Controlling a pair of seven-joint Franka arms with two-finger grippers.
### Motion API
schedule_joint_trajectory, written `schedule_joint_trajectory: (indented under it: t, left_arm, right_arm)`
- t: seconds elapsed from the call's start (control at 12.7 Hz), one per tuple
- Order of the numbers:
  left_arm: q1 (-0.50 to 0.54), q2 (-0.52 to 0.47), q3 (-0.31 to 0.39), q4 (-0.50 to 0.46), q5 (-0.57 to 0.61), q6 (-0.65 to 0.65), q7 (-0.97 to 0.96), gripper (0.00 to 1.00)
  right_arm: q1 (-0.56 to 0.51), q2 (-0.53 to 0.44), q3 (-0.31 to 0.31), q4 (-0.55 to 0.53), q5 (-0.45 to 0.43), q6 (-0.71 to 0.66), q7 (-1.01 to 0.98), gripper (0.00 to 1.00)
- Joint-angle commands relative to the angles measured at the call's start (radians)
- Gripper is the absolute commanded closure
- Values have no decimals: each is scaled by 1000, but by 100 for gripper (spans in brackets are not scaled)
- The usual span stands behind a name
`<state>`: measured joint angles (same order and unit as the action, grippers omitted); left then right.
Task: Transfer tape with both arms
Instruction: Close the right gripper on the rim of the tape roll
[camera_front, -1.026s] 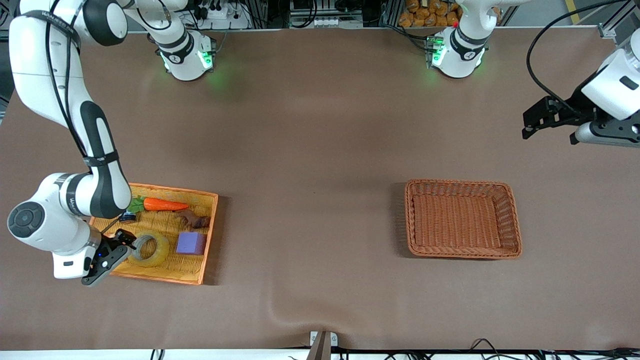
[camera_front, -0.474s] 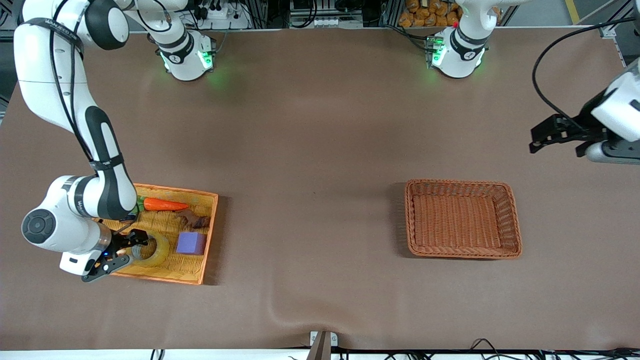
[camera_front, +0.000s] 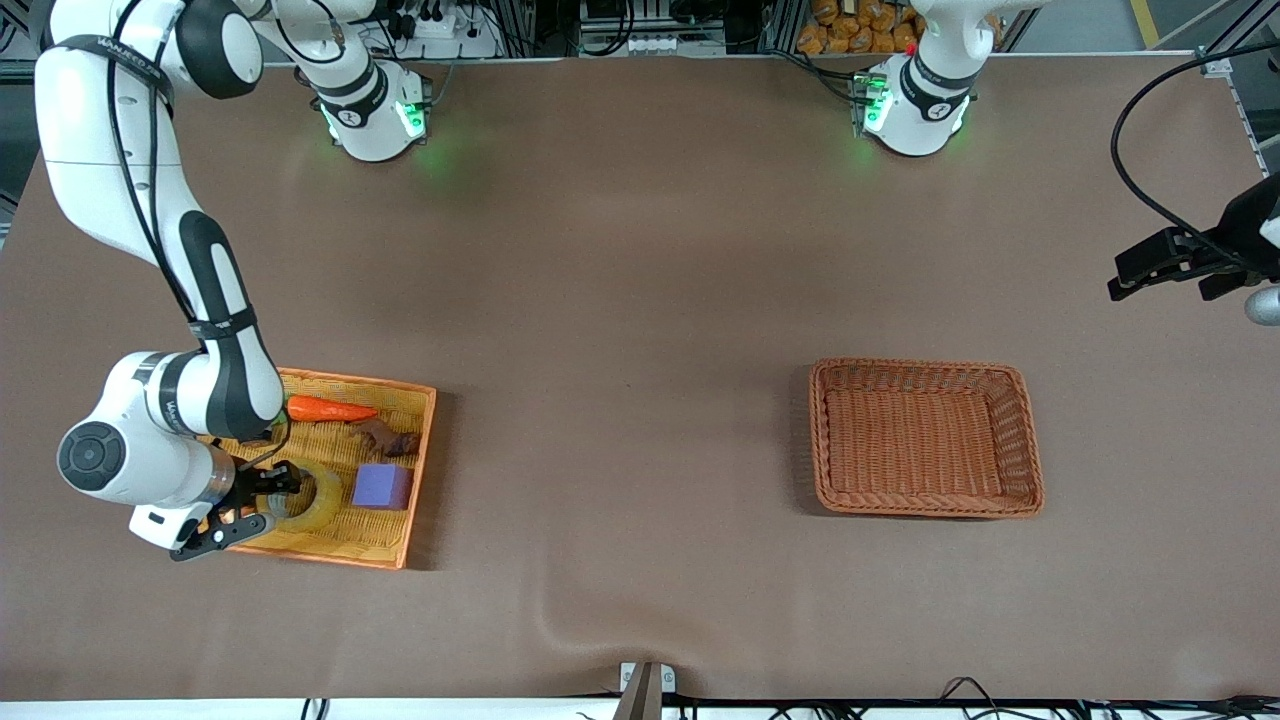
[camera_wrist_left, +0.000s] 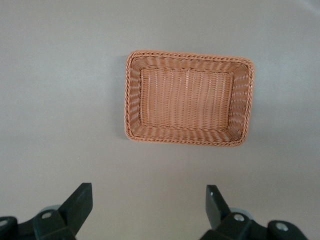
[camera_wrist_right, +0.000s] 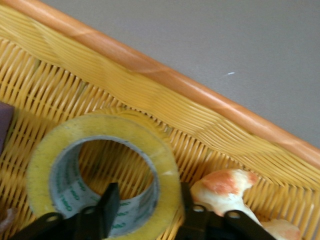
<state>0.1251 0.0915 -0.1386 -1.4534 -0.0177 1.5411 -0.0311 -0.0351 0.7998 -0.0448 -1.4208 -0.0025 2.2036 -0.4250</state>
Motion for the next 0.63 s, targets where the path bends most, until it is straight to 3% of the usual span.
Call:
schedule_joint_trajectory:
  t: [0.0, 0.24, 0.55]
  left_arm:
    - [4, -4, -6, -2, 10, -13, 14, 0]
    - [-13, 39, -42, -2, 8, 39, 3, 0]
    - [-48, 103, -58, 1, 5, 106, 2, 0]
  right_arm:
    - [-11, -13, 9, 2, 7, -25, 9, 100]
    - [-34, -49, 20, 5, 12, -60, -65, 100]
    - [-60, -187, 36, 6, 59, -142, -282, 100]
